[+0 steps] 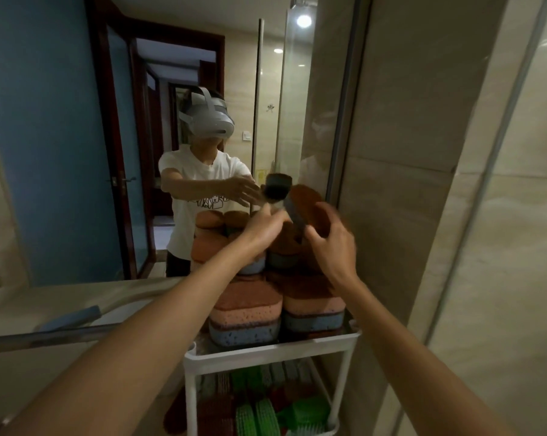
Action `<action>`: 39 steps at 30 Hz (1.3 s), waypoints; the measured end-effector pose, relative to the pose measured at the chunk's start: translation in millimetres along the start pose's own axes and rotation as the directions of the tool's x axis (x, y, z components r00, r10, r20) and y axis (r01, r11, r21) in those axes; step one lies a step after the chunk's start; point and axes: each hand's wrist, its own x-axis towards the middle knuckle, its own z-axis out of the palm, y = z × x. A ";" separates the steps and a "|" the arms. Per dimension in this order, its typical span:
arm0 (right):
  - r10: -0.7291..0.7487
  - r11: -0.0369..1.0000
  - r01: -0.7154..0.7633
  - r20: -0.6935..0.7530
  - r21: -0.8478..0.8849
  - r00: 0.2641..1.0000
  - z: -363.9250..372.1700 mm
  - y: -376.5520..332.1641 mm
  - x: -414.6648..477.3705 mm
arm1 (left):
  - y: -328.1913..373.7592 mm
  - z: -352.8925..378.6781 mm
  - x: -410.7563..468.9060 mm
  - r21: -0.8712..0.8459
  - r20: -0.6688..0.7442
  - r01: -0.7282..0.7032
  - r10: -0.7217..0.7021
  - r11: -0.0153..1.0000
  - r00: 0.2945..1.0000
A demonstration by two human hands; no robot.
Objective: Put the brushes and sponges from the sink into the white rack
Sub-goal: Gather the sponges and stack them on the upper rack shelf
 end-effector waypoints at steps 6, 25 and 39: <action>0.178 0.958 -0.164 0.039 -0.236 0.983 -4.2 24.4 0.7 | -26.5 0.5 -4.8 0.826 0.207 -0.147 -0.050 0.545 0.977; 0.322 0.765 -0.123 0.210 -0.632 0.923 19.9 9.2 1.4 | -31.5 -1.5 -9.5 0.895 0.252 -0.168 -0.159 0.413 0.955; 0.096 0.954 -0.020 0.243 -0.299 0.965 12.0 -17.7 -6.2 | -9.9 -8.5 -16.5 0.724 0.093 -0.123 0.080 0.678 0.992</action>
